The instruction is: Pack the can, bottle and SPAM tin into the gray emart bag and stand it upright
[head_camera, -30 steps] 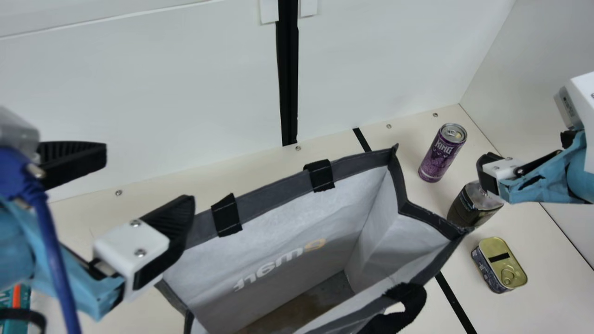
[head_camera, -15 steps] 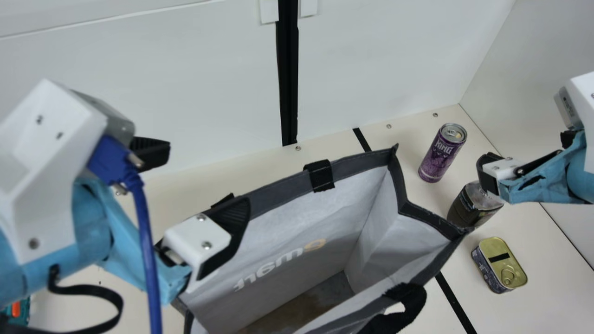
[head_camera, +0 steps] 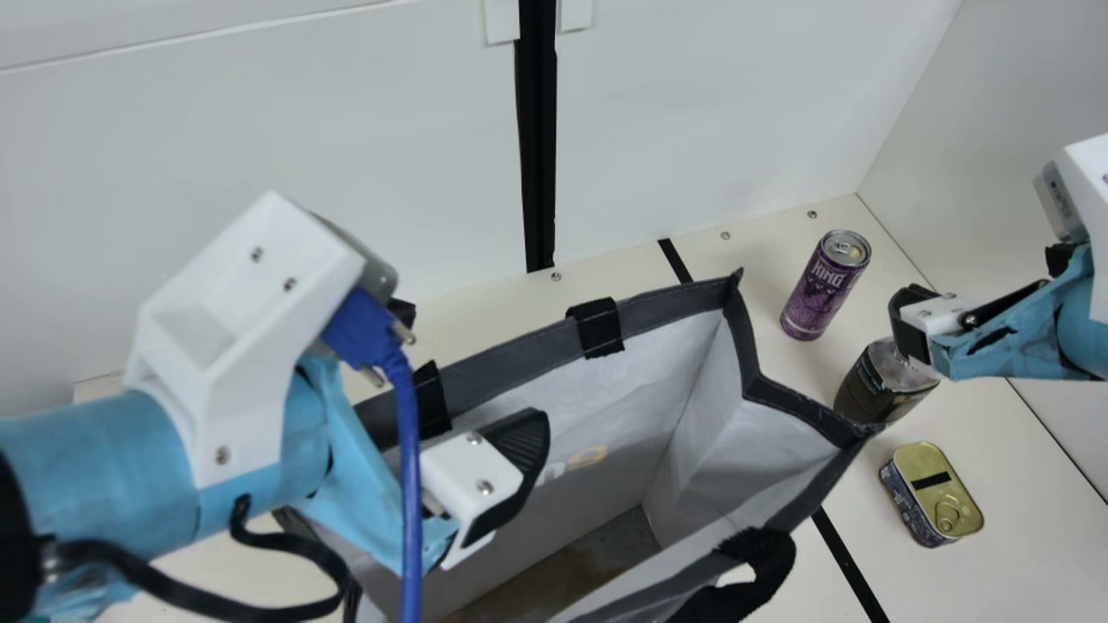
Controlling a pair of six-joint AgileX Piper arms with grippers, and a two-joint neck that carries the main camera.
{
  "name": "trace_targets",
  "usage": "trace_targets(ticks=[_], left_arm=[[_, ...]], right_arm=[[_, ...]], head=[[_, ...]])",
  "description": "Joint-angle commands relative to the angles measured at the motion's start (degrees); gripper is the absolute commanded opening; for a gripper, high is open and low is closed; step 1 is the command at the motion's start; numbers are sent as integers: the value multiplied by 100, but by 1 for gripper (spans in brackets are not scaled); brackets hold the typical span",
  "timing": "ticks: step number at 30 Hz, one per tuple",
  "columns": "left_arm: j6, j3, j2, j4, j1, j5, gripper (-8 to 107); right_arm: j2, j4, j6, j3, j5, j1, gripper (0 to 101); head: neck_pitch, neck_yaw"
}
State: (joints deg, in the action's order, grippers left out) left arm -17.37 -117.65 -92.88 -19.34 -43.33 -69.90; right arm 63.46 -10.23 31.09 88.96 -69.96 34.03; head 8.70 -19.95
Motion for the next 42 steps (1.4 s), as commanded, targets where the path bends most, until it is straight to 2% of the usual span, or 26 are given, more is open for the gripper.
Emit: trace_targets(ticks=[1, 10, 20, 25, 42], left_arm=[[-17, 43, -27, -37, -19, 0, 90], [-92, 252, -171, -186, -119, 0, 90], [46, 299, -218, -92, -235, 0, 23], [288, 276, -177, 180, -279, 0, -8], [1574, 207, 200, 1704, -360, 0, -8]], right_arm=[[0, 0, 0, 0, 0, 0, 95], [0, 0, 0, 0, 0, 0, 95], [0, 0, 0, 0, 0, 0, 95], [0, 0, 0, 0, 0, 0, 95], [0, 0, 0, 0, 0, 0, 95]], head=[[130, -5], [130, -5], [130, -5], [130, -5], [130, -5]])
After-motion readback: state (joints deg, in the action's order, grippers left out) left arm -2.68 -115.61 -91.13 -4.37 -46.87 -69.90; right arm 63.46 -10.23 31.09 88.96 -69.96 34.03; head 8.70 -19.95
